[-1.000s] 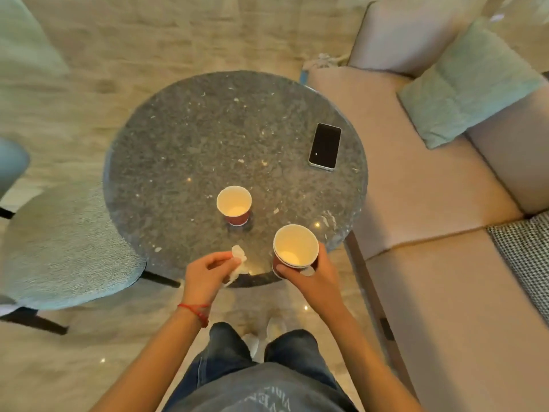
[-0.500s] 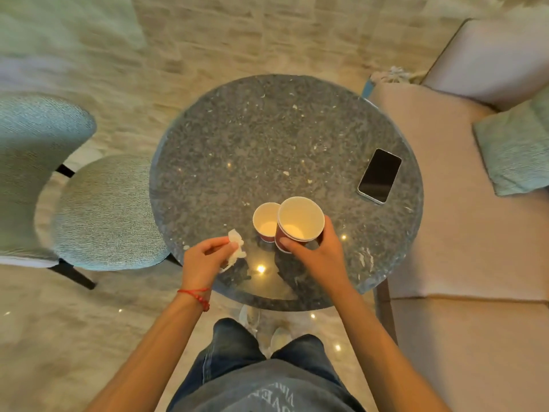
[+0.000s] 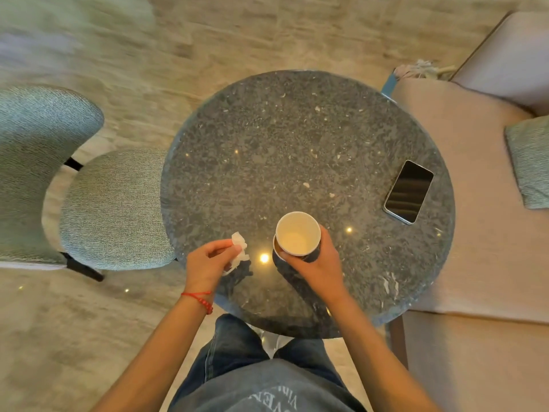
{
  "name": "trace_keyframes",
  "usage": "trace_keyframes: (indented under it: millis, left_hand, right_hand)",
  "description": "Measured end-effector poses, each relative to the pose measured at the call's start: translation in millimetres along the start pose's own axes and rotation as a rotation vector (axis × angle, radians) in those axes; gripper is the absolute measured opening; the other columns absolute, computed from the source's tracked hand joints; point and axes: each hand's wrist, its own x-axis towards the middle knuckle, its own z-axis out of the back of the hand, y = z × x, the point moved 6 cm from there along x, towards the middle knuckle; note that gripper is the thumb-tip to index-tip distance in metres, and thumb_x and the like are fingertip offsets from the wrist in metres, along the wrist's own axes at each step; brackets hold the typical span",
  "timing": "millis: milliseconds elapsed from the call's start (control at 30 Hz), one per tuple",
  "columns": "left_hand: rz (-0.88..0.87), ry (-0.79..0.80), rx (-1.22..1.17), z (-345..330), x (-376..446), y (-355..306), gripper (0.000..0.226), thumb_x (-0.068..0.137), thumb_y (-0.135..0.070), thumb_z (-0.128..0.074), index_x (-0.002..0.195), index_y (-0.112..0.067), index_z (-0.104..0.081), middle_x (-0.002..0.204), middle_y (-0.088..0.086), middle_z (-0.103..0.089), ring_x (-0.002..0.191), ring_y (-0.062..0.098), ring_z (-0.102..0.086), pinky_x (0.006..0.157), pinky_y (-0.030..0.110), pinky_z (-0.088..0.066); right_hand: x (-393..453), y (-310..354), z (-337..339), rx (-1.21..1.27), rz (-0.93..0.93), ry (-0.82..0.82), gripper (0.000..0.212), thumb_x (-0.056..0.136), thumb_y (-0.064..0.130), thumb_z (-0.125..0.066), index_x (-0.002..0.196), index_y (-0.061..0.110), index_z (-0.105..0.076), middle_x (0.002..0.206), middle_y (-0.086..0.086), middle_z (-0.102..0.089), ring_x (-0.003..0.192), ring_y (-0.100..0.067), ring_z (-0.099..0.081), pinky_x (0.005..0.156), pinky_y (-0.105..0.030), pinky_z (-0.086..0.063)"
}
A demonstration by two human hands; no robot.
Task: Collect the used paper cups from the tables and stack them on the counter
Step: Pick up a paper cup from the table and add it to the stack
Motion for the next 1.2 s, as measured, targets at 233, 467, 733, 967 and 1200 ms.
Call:
trace_keyframes:
  millis: [233,467,733,967,1200]
  left_hand:
    - [0.038,0.015,-0.008,0.2,9.9,3.2,0.011,0.074,-0.004,-0.074,0.077,-0.014,-0.070,0.051,-0.013,-0.065,0.043,-0.006,-0.054,0.046,0.008,-0.045]
    - [0.052,0.010,-0.035,6.1,15.1,3.3,0.012,0.075,-0.003,-0.073,0.075,-0.014,-0.068,0.048,-0.016,-0.064,0.041,-0.006,-0.052,0.045,0.007,-0.043]
    - [0.038,-0.041,-0.052,27.5,13.1,7.4,0.011,0.075,-0.003,-0.073,0.078,-0.012,-0.069,0.047,-0.015,-0.064,0.041,-0.006,-0.052,0.046,0.007,-0.044]
    - [0.028,-0.177,-0.126,41.3,-16.8,20.1,0.011,0.076,-0.007,-0.073,0.078,-0.017,-0.069,0.050,-0.016,-0.065,0.041,-0.005,-0.051,0.046,0.007,-0.042]
    - [0.078,-0.489,-0.338,53.0,-96.3,53.7,0.008,0.077,-0.009,-0.072,0.082,-0.015,-0.070,0.059,-0.007,-0.065,0.042,-0.004,-0.049,0.045,0.008,-0.042]
  right_hand:
    - [-0.2,-26.9,-12.9,-0.005,-0.068,0.062,0.087,0.063,0.024,-0.087,0.129,0.041,-0.033,0.125,0.031,-0.041,0.113,0.017,-0.041,0.090,-0.006,-0.035]
    - [1.2,-37.4,-22.4,-0.020,-0.102,-0.013,0.075,0.062,0.019,-0.087,0.111,0.051,-0.039,0.115,0.031,-0.048,0.102,0.024,-0.045,0.080,0.001,-0.039]
    - [5.3,-16.0,-31.1,0.036,-0.065,0.041,0.067,0.065,0.019,-0.085,0.108,0.049,-0.043,0.112,0.027,-0.052,0.099,0.022,-0.049,0.075,0.002,-0.040]
    - [8.2,-3.6,-37.4,0.029,-0.003,0.273,0.066,0.065,0.018,-0.085,0.109,0.047,-0.045,0.112,0.027,-0.053,0.099,0.021,-0.050,0.075,0.001,-0.041]
    - [-3.9,10.1,-47.6,-0.041,0.076,0.623,0.065,0.065,0.020,-0.085,0.109,0.047,-0.046,0.106,0.033,-0.056,0.097,0.022,-0.052,0.072,0.003,-0.041]
